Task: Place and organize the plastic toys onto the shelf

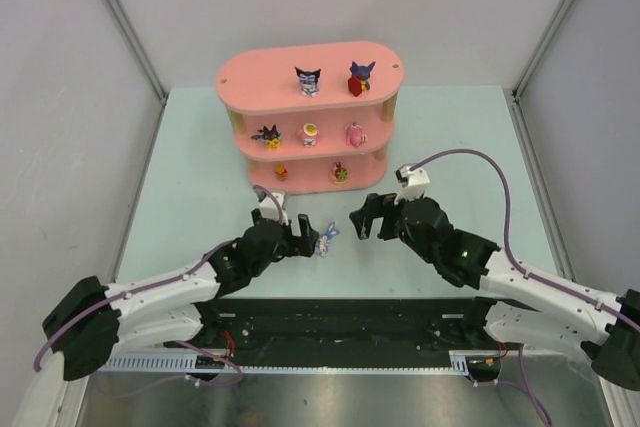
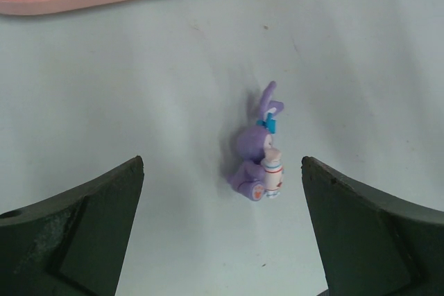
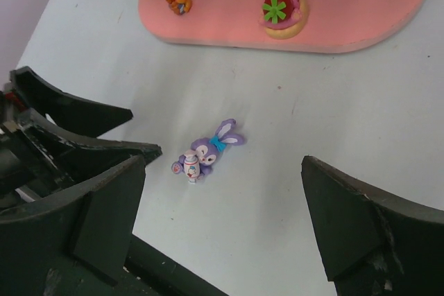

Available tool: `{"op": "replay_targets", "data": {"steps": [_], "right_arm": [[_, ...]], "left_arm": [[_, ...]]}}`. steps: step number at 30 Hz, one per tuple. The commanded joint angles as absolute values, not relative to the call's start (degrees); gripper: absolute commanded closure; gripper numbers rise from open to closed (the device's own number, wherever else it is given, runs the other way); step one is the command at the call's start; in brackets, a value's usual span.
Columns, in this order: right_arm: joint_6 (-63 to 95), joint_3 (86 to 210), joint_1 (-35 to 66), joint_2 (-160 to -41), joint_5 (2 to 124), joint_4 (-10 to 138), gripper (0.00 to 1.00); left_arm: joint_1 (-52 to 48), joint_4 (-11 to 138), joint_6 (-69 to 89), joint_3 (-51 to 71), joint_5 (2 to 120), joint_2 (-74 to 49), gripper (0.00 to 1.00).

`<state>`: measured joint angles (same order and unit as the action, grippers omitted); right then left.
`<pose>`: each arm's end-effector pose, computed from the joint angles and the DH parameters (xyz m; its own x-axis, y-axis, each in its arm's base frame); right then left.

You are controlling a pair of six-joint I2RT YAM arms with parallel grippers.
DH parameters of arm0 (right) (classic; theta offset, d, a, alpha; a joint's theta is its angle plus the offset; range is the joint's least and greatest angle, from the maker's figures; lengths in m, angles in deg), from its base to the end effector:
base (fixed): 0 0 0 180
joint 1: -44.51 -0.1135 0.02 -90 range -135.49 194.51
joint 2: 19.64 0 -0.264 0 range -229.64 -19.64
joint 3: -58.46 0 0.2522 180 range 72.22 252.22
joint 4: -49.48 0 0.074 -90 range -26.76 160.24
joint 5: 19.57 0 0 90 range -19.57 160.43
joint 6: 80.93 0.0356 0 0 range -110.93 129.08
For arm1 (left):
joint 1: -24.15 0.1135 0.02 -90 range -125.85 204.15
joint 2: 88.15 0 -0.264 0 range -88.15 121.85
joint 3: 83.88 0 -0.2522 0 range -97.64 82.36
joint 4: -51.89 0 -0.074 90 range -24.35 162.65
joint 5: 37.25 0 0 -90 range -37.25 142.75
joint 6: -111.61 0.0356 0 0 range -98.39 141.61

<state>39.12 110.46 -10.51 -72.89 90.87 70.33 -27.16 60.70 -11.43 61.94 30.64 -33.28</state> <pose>0.1327 0.1679 0.2791 -0.4783 0.1349 -0.8678 -0.3960 0.8488 0.3502 0.1337 -0.1455 0.1876 -0.5407 -0.1330 -0.8307 0.2667 0.9094 -0.3192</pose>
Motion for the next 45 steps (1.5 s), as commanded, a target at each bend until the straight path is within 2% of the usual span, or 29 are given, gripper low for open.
{"op": "replay_targets", "data": {"steps": [1, 4, 8, 15, 18, 25, 30, 33, 36, 37, 39, 40, 42, 45], "right_arm": [[40.01, 109.84, -9.28, -70.79, 90.91, 70.88, 0.0], [39.57, 109.75, -8.4, -69.91, 90.38, 71.5, 0.0], [39.05, 109.75, -7.17, -68.86, 89.59, 72.55, 0.0], [37.9, 109.4, -4.8, -66.57, 87.74, 74.05, 0.0], [37.64, 109.05, -3.74, -65.52, 87.04, 74.49, 0.0], [37.29, 108.44, -2.07, -63.5, 85.37, 75.37, 0.0], [37.29, 108.17, -1.11, -62.62, 84.49, 75.89, 0.0], [37.29, 108.08, -0.84, -62.27, 84.23, 75.98, 0.0], [37.29, 107.73, -0.58, -62.0, 84.05, 75.9, 0.0], [37.29, 107.56, -0.58, -61.91, 83.96, 75.72, 0.0], [37.37, 107.47, -0.4, -61.56, 83.79, 75.89, 0.0], [37.38, 107.38, -0.31, -61.39, 83.79, 75.89, 0.0], [37.38, 107.47, -0.23, -60.77, 83.96, 76.24, 0.0], [37.73, 107.47, -0.05, -58.75, 84.31, 76.86, 0.01]], "left_arm": [[-28.32, 51.5, -9.86, 58.46, 37.88, -27.61, 0.0], [-28.41, 53.95, -6.09, 55.22, 41.05, -23.75, 0.0], [-28.41, 67.01, -2.13, 45.57, 43.33, -18.29, 0.0], [-28.15, 75.66, 2.71, 39.22, 44.57, -12.49, 0.0], [-27.71, 77.86, 4.38, 36.93, 45.36, -8.79, 0.04], [-26.48, 75.32, 5.61, 36.14, 49.67, -2.64, 0.19], [-26.12, 75.58, 5.62, 36.04, 52.04, 0.0, 0.23], [-26.12, 75.58, 5.26, 36.75, 52.31, 0.18, 0.28], [-25.95, 75.06, 4.82, 37.71, 52.31, -0.26, 0.44], [-25.95, 74.97, 4.48, 38.06, 52.31, -0.52, 0.58], [-25.86, 74.7, 3.95, 38.33, 52.31, -1.66, 0.71], [-25.77, 74.53, 3.86, 38.5, 52.31, -2.1, 0.84], [-25.68, 73.74, 3.33, 38.77, 52.31, -4.65, 0.97], [-25.68, 70.33, 2.89, 40.26, 55.38, -11.12, 1.0]]}}
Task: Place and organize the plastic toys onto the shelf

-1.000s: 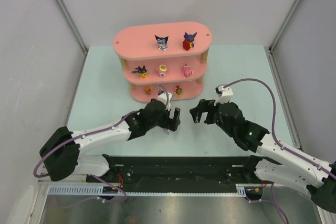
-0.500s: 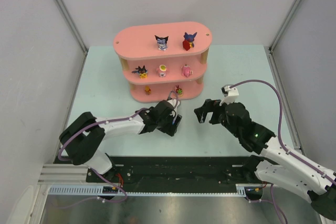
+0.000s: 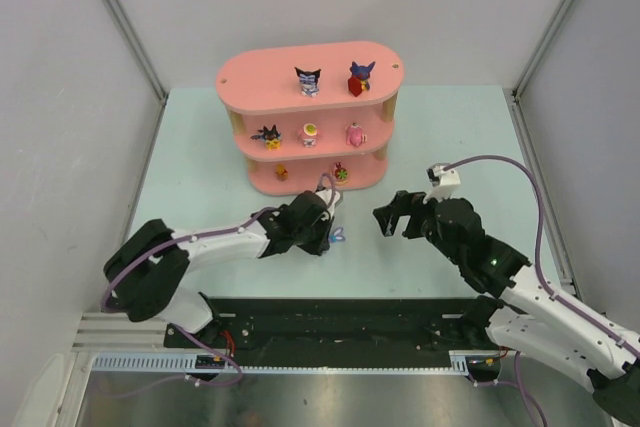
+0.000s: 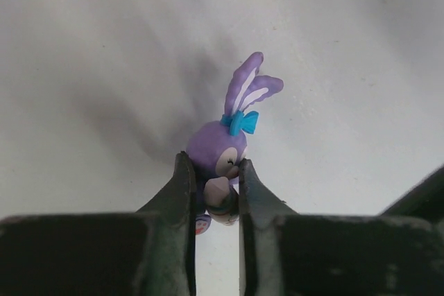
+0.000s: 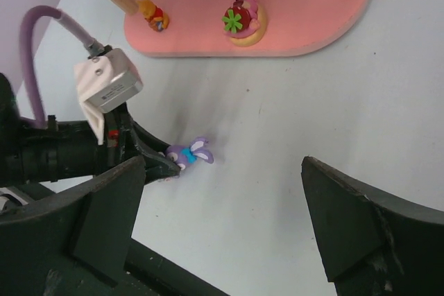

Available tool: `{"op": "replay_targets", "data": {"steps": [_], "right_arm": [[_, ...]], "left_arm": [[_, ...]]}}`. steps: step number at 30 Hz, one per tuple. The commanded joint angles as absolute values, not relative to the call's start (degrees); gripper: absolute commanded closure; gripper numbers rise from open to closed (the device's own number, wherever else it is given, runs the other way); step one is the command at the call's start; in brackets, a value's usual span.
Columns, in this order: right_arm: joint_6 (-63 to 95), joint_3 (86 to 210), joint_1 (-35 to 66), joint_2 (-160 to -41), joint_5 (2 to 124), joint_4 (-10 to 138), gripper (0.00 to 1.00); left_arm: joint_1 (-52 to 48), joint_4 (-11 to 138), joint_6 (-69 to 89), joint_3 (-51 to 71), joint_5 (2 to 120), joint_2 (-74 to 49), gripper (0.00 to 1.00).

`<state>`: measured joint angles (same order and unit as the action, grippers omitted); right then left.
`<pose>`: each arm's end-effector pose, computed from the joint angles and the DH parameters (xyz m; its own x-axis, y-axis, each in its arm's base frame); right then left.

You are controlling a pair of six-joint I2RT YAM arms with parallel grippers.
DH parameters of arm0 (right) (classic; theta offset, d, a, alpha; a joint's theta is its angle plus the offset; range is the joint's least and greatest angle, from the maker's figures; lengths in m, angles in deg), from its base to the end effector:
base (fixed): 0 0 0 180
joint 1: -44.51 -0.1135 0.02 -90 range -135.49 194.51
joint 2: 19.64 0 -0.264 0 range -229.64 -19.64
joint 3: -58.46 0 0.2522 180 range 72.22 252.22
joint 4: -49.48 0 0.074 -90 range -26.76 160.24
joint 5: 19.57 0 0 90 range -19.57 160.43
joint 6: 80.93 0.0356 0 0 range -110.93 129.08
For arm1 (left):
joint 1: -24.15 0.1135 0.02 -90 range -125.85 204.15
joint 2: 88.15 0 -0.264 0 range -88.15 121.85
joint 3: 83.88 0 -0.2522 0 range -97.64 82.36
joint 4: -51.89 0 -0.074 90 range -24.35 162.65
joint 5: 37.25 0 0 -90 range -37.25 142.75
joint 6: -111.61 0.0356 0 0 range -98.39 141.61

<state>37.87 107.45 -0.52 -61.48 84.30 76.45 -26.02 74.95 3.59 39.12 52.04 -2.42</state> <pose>0.1302 0.1183 0.2842 -0.4641 0.1972 -0.8636 -0.3468 0.8566 0.3820 0.1856 -0.2219 0.1694 -0.7146 0.3739 -0.5912 0.5699 0.8013 -0.1821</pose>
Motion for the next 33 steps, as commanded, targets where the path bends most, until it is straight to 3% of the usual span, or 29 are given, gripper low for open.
{"op": "replay_targets", "data": {"steps": [1, 7, 14, 20, 26, 33], "right_arm": [[37.9, 107.21, 0.04, -58.14, 84.14, 76.95, 0.0], [38.34, 105.19, 1.01, -51.64, 75.27, 71.08, 0.0], [39.57, 102.11, 1.18, -47.41, 63.68, 61.16, 0.0], [38.96, 102.02, 1.18, -48.29, 54.45, 54.81, 0.0], [37.64, 102.11, 1.01, -50.05, 52.67, 51.46, 0.0], [35.88, 102.11, -0.13, -53.03, 52.76, 49.0, 0.16]], "left_arm": [[-25.68, 68.92, 2.46, 41.57, 56.34, -13.25, 1.0], [-25.68, 56.7, -5.01, 46.85, 54.07, -31.6, 1.0], [-25.6, 45.71, -12.04, 49.32, 53.88, -41.21, 1.0], [-25.51, 37.71, -20.29, 50.19, 58.72, -40.43, 1.0], [-25.68, 24.9, -29.08, 51.95, 63.73, -36.84, 1.0], [-27.88, 20.22, -31.47, 49.67, 65.4, -32.09, 1.0]]}}
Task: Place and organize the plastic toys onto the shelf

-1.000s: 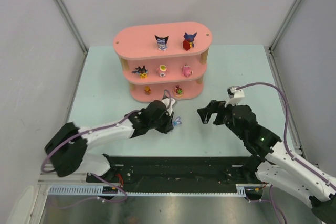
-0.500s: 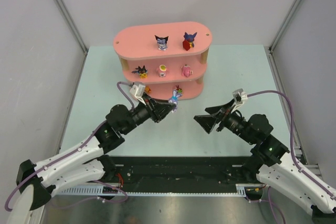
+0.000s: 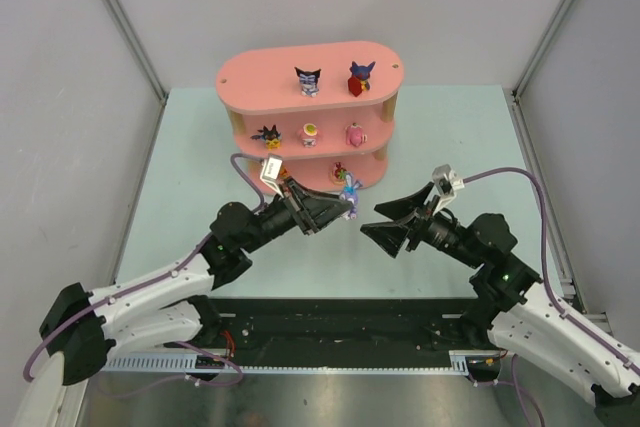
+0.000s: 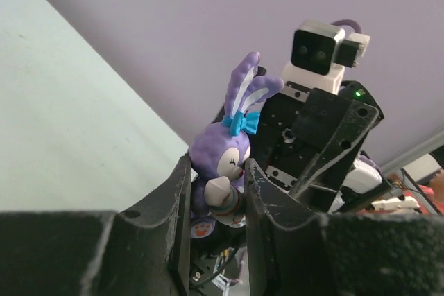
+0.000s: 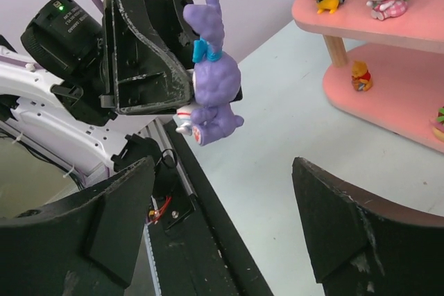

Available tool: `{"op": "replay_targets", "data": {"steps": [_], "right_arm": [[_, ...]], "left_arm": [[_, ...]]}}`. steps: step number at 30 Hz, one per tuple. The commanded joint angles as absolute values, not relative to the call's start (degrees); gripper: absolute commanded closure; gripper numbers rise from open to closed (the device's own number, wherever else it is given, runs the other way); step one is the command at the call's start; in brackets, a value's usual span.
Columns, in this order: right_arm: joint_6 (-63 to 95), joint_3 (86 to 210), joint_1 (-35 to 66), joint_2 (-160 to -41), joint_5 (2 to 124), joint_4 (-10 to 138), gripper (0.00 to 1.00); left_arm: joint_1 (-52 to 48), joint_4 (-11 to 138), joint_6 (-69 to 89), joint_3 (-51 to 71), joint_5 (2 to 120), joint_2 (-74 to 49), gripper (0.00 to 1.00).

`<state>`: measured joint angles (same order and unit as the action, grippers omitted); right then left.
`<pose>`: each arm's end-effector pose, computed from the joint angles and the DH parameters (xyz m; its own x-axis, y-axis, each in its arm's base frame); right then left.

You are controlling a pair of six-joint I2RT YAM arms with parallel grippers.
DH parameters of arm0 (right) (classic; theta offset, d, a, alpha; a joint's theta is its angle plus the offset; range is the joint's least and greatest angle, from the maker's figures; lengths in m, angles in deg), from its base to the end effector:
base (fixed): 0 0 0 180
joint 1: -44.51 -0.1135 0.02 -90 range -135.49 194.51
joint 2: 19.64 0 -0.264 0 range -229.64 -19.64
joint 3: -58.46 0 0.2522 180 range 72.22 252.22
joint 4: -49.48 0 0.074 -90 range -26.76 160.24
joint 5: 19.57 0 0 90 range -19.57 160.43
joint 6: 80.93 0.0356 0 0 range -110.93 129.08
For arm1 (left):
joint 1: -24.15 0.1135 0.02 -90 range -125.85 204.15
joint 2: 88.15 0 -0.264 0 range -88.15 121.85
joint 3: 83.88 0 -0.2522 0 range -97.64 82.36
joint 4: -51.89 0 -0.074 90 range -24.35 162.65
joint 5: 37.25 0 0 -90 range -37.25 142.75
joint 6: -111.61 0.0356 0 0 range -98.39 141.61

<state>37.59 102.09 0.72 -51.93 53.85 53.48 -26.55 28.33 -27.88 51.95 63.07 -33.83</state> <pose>0.1022 0.1121 0.3179 -0.3332 0.3145 -0.8889 -0.8063 0.3936 0.4415 0.1346 -0.1745 0.3088 -0.5673 -0.4878 -0.6635 0.6779 0.1807 -0.7126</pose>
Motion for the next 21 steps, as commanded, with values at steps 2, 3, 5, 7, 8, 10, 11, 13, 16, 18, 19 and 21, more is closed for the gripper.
{"op": "replay_targets", "data": {"steps": [2, 3, 5, 7, 8, 10, 11, 13, 16, 18, 19, 21], "right_arm": [[35.36, 102.11, -0.92, -53.74, 53.46, 48.74, 0.2], [35.01, 102.11, -1.19, -53.83, 53.73, 48.56, 0.21], [34.74, 102.19, -1.63, -54.09, 54.6, 48.39, 0.22], [34.56, 102.19, -2.07, -54.35, 54.87, 47.94, 0.23], [34.56, 102.19, -2.24, -54.44, 55.04, 47.86, 0.24], [34.48, 102.19, -2.33, -54.62, 55.4, 47.86, 0.25], [34.48, 102.19, -2.42, -54.62, 55.57, 47.86, 0.26], [34.39, 102.19, -2.51, -54.36, 55.84, 48.03, 0.27], [34.3, 102.19, -2.51, -54.09, 56.1, 48.03, 0.31], [34.21, 102.11, -2.51, -54.18, 56.1, 47.95, 0.33], [34.39, 102.19, -2.51, -54.35, 56.1, 47.77, 0.35], [34.56, 102.19, -2.68, -54.53, 56.01, 47.42, 0.36]], "left_arm": [[-28.4, 18.38, -32.35, 49.14, 65.93, -30.85, 1.0], [-29.02, 17.67, -32.61, 48.88, 66.02, -30.24, 1.0], [-29.64, 15.92, -33.32, 48.44, 66.28, -28.48, 1.0], [-30.43, 14.25, -33.84, 48.18, 66.28, -26.9, 1.0], [-30.69, 13.89, -34.02, 48.0, 66.63, -26.54, 1.0], [-31.13, 12.92, -34.29, 47.56, 66.81, -25.84, 1.0], [-31.22, 12.92, -34.29, 47.47, 66.81, -25.49, 1.0], [-31.48, 12.74, -34.29, 47.3, 66.98, -25.4, 1.0], [-31.57, 12.3, -34.72, 47.47, 67.25, -25.22, 1.0], [-31.66, 11.78, -35.08, 47.82, 67.51, -24.96, 1.0], [-31.75, 10.99, -35.51, 47.91, 67.69, -24.78, 1.0], [-31.84, 10.28, -36.04, 48.08, 68.3, -24.08, 1.0]]}}
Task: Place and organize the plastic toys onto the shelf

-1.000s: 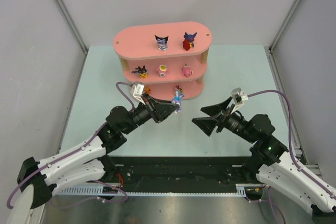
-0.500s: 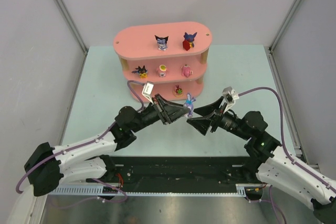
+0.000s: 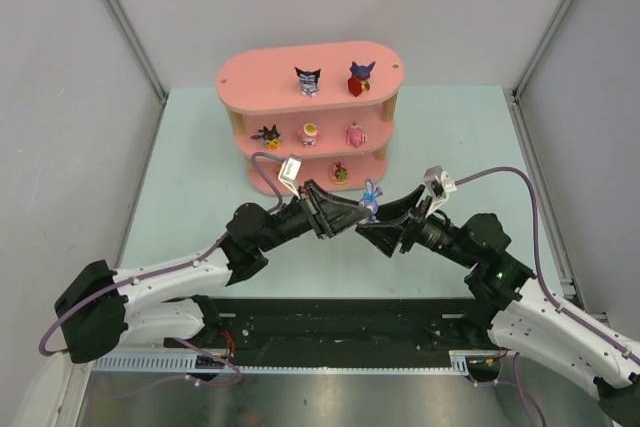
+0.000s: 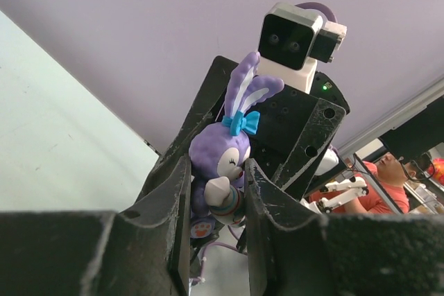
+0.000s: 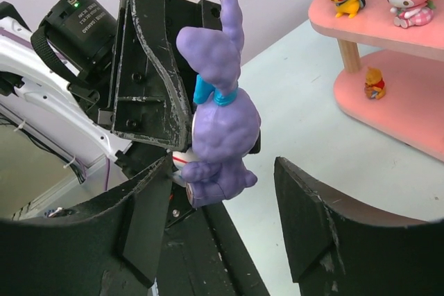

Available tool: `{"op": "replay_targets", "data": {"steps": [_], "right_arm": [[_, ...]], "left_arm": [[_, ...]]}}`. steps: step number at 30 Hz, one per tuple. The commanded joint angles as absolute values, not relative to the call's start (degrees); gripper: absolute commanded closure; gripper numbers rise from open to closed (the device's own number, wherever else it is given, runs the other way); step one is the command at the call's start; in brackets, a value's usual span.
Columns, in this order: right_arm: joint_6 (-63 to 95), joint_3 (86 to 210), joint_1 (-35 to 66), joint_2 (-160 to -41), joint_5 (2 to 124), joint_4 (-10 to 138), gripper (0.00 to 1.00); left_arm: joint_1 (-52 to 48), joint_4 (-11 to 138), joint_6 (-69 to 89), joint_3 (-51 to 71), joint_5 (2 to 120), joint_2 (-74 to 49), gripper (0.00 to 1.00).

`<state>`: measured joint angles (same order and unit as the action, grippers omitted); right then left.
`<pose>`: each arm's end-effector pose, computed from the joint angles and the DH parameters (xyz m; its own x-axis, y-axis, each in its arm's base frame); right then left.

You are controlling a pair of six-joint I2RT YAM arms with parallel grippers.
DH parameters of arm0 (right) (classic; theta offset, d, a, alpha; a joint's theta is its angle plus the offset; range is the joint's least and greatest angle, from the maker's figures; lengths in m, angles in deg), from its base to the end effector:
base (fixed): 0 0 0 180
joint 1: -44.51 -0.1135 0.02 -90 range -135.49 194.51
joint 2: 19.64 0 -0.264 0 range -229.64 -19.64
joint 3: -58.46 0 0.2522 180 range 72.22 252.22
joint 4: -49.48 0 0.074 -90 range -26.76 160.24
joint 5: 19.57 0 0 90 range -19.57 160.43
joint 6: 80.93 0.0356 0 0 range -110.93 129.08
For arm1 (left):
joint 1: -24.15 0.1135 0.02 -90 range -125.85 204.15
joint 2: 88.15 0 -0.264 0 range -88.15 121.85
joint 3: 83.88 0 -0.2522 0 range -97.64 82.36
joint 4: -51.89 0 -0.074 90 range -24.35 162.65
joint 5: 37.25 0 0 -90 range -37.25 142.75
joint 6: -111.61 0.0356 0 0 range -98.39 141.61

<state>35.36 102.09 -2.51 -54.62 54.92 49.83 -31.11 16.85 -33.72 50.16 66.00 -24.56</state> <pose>0.1022 0.1237 0.3184 -0.3039 0.2999 -0.9043 -0.8374 0.3686 0.4037 0.1338 -0.2073 0.3061 -0.6634 -0.4483 -0.5992 0.6661 0.0111 -0.7458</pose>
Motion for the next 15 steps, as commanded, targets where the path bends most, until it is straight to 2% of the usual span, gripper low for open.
{"op": "replay_targets", "data": {"steps": [1, 5, 9, 12, 15], "right_arm": [[34.65, 102.19, -2.6, -54.62, 55.84, 47.33, 0.37], [34.74, 102.19, -2.69, -54.71, 55.49, 46.71, 0.38], [34.65, 102.19, -2.69, -54.62, 55.49, 46.98, 0.49], [34.56, 102.19, -2.77, -54.44, 55.66, 47.33, 0.64], [34.48, 102.19, -2.86, -54.18, 56.01, 47.77, 0.89]], "left_arm": [[-31.84, 9.5, -36.48, 48.26, 68.48, -23.91, 1.0], [-32.27, 8.0, -37.27, 48.79, 69.0, -22.76, 1.0], [-32.45, 6.94, -37.89, 49.49, 69.09, -22.32, 1.0], [-32.45, 6.94, -37.8, 49.84, 69.18, -22.32, 1.0], [-32.54, 7.11, -37.72, 50.19, 69.18, -22.23, 0.95]]}}
